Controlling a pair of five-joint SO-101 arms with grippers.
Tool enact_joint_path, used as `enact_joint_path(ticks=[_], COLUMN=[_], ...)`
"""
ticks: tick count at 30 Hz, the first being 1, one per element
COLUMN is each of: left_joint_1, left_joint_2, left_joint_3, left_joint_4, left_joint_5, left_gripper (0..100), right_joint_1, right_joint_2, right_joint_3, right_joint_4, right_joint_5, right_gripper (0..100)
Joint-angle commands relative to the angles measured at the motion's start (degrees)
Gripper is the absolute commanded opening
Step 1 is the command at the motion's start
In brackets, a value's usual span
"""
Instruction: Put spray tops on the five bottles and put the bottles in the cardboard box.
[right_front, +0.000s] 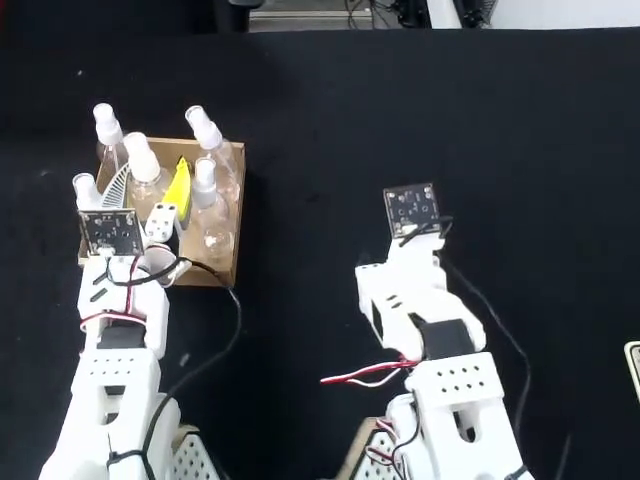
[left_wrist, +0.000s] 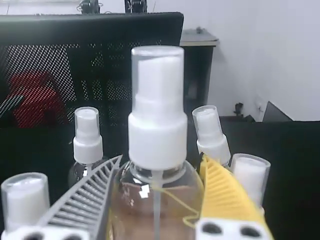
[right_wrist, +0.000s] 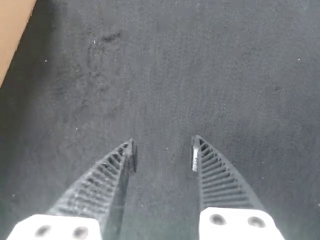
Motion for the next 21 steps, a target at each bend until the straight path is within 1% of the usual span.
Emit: enact_joint_path(ticks=[1, 5, 8, 10, 13, 21], left_joint_1=[0.48, 0.48, 0.66, 0.66, 0.57, 0.57], left_joint_2=[0.09, 0.18, 0.18, 0.26, 0.26, 1.67], left_joint_3=[-0.57, -0.31, 2.59, 4.00, 4.18, 2.07], left_joint_4=[-1.67, -3.08, -9.58, -12.22, -10.81, -11.16], left_joint_5=[0.09, 0.09, -0.53, -0.53, -0.53, -0.44], left_gripper=[3, 3, 3, 3, 3, 3], right_joint_1=[-0.53, -0.53, -0.53, -0.53, -0.53, -0.53], right_joint_2=[-0.13, -0.13, -0.13, -0.13, -0.13, -0.13], right_joint_3=[-0.40, -0.40, -0.40, -0.40, -0.40, -0.40], right_joint_4=[-0.88, -0.88, -0.88, -0.88, -0.88, -0.88], right_joint_5=[0.35, 0.35, 0.35, 0.35, 0.35, 0.18], right_gripper=[16.2, 16.2, 16.2, 16.2, 16.2, 16.2])
